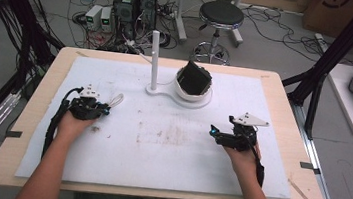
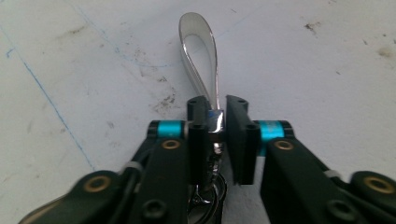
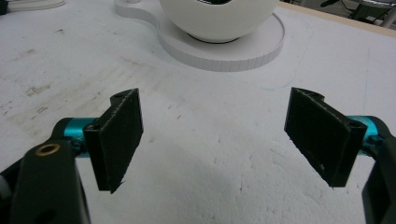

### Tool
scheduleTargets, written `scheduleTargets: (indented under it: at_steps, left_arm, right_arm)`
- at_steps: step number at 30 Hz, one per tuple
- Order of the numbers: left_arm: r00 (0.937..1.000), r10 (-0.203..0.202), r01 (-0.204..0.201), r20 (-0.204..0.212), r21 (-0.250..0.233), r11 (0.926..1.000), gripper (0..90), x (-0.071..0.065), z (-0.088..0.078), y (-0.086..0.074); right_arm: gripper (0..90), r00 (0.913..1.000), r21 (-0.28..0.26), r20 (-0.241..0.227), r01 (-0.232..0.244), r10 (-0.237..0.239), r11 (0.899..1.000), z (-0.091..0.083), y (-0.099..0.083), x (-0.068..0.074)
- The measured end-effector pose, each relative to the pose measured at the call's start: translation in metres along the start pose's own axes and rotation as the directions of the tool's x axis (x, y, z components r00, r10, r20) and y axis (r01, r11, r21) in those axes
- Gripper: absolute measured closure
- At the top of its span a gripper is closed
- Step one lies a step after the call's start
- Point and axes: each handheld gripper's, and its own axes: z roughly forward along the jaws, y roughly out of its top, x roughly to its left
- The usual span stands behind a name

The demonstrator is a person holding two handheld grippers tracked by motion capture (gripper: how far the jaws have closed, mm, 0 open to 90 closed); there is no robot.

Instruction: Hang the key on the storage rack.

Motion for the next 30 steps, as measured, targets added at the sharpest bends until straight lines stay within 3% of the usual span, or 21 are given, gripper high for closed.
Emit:
scheduleTargets:
  at_steps: [6, 10, 13, 15, 20, 23, 30]
  left_arm:
    - [0.9998, 0.017, -0.017, -0.013, 0.003, 0.9998, 81.2, -0.002, -0.001, 0.000]
    - [0.9999, 0.016, -0.016, 0.003, 0.007, 0.9999, 81.2, -0.004, -0.004, 0.001]
    - [0.9998, 0.017, -0.017, 0.003, -0.024, 0.9996, 81.2, -0.006, -0.011, 0.004]
    - [0.9999, -0.008, 0.008, 0.011, -0.080, 0.9968, 81.2, -0.008, -0.018, 0.008]
    - [0.9990, -0.023, 0.030, 0.038, -0.188, 0.9817, 81.2, -0.013, -0.036, 0.020]
    - [0.9992, -0.015, 0.024, 0.037, -0.251, 0.9677, 81.2, -0.018, -0.045, 0.031]
    - [0.9995, 0.018, -0.009, 0.024, -0.334, 0.9426, 81.2, -0.033, -0.061, 0.054]
  right_arm:
    - [19.8, 1.0000, 0.010, -0.003, 0.007, -0.007, 1.000, 0.000, 0.000, 0.000]
    - [19.8, 1.0000, 0.008, -0.006, 0.006, -0.006, 1.000, 0.001, 0.000, 0.000]
    - [19.8, 1.0000, 0.010, -0.006, 0.006, -0.006, 1.000, 0.001, 0.000, 0.000]
    - [19.8, 0.9999, 0.011, -0.009, 0.005, -0.005, 1.000, 0.002, -0.001, 0.000]
    - [19.8, 0.9999, 0.014, -0.011, 0.007, -0.007, 1.000, 0.003, 0.000, 0.000]
    - [19.7, 0.9999, 0.016, -0.010, 0.008, -0.008, 1.000, 0.003, 0.000, 0.001]
    - [19.8, 0.9999, 0.018, -0.010, 0.007, -0.006, 1.000, 0.003, 0.000, 0.001]
